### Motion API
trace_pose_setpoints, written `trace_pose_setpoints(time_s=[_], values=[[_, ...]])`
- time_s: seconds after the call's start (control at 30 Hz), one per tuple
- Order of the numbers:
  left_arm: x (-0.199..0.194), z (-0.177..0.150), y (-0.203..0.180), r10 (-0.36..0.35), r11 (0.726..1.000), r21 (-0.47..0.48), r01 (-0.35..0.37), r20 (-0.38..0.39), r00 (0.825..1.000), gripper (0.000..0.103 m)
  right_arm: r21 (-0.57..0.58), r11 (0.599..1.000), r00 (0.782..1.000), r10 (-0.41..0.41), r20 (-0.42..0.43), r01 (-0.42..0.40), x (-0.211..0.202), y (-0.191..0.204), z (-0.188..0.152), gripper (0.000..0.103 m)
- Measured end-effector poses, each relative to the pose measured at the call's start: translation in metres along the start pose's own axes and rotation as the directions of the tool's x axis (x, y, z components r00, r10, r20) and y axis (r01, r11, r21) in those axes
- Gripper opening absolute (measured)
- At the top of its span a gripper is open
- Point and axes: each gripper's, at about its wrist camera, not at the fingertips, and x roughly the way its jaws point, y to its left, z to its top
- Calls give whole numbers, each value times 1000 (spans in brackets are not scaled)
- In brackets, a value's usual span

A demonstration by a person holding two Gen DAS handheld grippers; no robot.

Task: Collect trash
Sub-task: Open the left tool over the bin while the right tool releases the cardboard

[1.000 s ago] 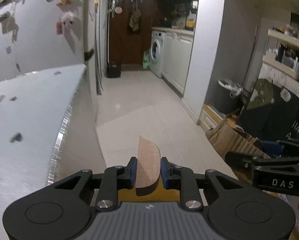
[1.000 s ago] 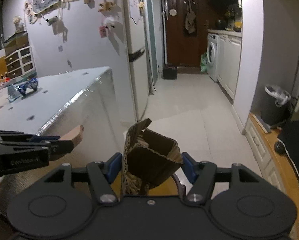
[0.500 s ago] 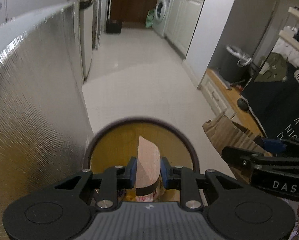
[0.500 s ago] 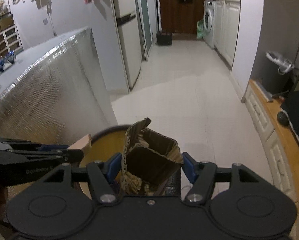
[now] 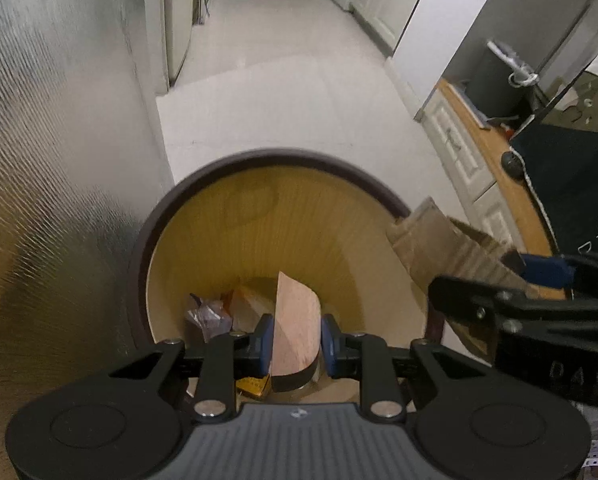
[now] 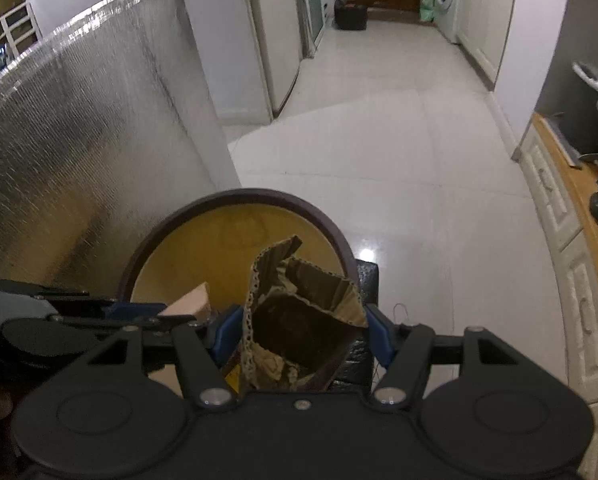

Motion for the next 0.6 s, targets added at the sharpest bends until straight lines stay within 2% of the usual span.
trace_pose_setpoints(time_s=[0.4, 0.5, 0.6], values=[[38, 7, 16, 25, 1000, -3, -26, -85, 996, 26, -25, 999, 993, 31, -113, -34, 72, 18, 32, 69], [43, 8, 19, 15, 1000, -2, -16, -96, 995, 26, -30, 999, 992, 24, -126, -28, 88, 23, 40, 74], [48, 11, 21, 11, 1000, -5, -11, -94, 996, 27, -23, 1000, 994, 6, -106, -9, 95, 25, 47, 85]])
